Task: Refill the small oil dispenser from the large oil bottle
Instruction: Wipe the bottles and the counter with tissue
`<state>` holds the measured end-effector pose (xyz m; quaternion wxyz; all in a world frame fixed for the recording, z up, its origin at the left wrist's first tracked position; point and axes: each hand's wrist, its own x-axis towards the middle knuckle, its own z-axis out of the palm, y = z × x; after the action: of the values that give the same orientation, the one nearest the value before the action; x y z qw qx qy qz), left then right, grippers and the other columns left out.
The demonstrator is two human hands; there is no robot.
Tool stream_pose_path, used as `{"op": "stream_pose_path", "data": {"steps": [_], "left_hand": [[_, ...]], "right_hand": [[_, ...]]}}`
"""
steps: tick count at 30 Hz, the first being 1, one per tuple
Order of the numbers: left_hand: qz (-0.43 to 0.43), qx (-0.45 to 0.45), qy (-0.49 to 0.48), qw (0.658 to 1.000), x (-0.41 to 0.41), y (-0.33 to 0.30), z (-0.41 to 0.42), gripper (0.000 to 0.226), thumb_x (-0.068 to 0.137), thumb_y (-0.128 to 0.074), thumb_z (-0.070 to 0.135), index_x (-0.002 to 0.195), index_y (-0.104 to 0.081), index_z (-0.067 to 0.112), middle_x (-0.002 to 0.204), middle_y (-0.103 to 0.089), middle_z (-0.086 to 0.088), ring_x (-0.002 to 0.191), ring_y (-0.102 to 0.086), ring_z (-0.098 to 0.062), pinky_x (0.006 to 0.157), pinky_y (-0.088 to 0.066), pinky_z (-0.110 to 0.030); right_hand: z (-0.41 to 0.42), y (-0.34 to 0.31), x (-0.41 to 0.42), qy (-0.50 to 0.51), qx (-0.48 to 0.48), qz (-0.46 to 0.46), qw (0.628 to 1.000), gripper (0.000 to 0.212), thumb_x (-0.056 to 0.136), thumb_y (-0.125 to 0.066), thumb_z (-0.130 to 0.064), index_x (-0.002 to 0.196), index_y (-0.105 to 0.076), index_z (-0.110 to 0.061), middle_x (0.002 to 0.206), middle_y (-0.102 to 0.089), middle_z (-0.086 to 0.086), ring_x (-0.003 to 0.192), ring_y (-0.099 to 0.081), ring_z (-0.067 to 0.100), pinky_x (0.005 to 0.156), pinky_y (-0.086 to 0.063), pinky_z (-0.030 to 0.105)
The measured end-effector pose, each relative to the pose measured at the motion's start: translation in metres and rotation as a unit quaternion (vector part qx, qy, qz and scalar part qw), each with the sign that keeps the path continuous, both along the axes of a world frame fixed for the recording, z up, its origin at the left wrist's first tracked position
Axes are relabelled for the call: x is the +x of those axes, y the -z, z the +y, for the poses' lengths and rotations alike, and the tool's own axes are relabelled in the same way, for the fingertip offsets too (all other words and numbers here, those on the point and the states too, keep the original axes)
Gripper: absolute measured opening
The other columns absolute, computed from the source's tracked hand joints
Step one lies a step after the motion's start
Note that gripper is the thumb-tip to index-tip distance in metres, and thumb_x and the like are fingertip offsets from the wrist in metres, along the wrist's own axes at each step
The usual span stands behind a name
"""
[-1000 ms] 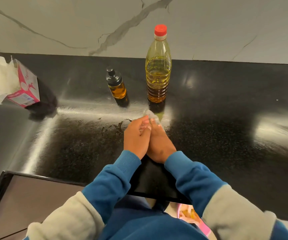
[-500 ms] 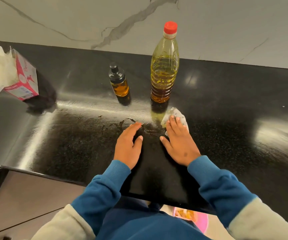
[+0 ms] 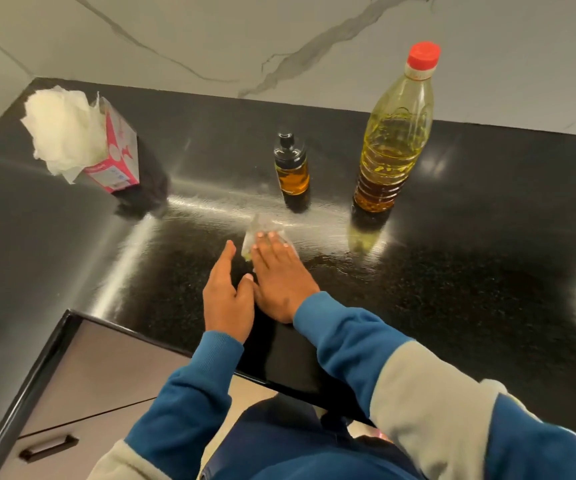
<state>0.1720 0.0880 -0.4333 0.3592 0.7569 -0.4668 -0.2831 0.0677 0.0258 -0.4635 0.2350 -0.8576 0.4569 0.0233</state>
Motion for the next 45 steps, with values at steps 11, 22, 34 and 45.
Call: {"op": "stream_pose_path", "data": {"steps": [11, 22, 34, 45], "left_hand": [[0.018, -0.01, -0.049, 0.999, 0.051, -0.006, 0.004, 0.065, 0.097, -0.061, 0.0, 0.155, -0.038, 0.017, 0.154, -0.045, 0.004, 0.144, -0.041, -0.01, 0.12, -0.031, -0.027], [-0.021, 0.001, -0.067, 0.998, 0.118, 0.0, 0.008, 0.06, 0.097, -0.062, 0.004, 0.153, -0.043, 0.016, 0.155, -0.047, 0.0, 0.144, -0.043, -0.013, 0.122, -0.033, -0.035], [-0.024, -0.015, 0.104, 0.994, 0.1, 0.001, -0.013, 0.052, 0.094, -0.061, -0.006, 0.14, -0.059, 0.016, 0.153, -0.05, -0.003, 0.146, -0.041, -0.017, 0.123, -0.031, -0.036], [0.041, -0.001, 0.252, 0.967, 0.024, 0.0, -0.02, 0.05, 0.098, -0.059, 0.0, 0.141, -0.058, 0.025, 0.155, -0.047, 0.005, 0.149, -0.035, -0.011, 0.125, -0.026, -0.032]], "right_hand": [[-0.058, 0.003, 0.041, 0.035, 0.002, -0.012, 0.999, 0.071, 0.103, -0.03, -0.047, 0.159, -0.008, -0.007, 0.167, 0.008, 0.012, 0.154, 0.01, 0.027, 0.126, 0.001, 0.043], [-0.021, 0.005, 0.121, -0.071, -0.008, -0.03, 0.997, 0.07, 0.103, -0.03, -0.047, 0.158, -0.012, -0.009, 0.167, 0.003, 0.013, 0.154, 0.009, 0.028, 0.125, 0.004, 0.043], [0.002, 0.002, 0.031, -0.044, -0.009, -0.039, 0.998, 0.058, 0.106, -0.033, -0.036, 0.158, -0.023, -0.011, 0.168, -0.007, 0.007, 0.155, 0.001, 0.022, 0.126, 0.002, 0.038], [0.038, -0.001, -0.11, 0.282, -0.029, 0.036, 0.958, 0.061, 0.107, -0.026, -0.035, 0.158, -0.013, -0.005, 0.167, -0.002, 0.013, 0.155, -0.001, 0.028, 0.126, -0.008, 0.042]]}}
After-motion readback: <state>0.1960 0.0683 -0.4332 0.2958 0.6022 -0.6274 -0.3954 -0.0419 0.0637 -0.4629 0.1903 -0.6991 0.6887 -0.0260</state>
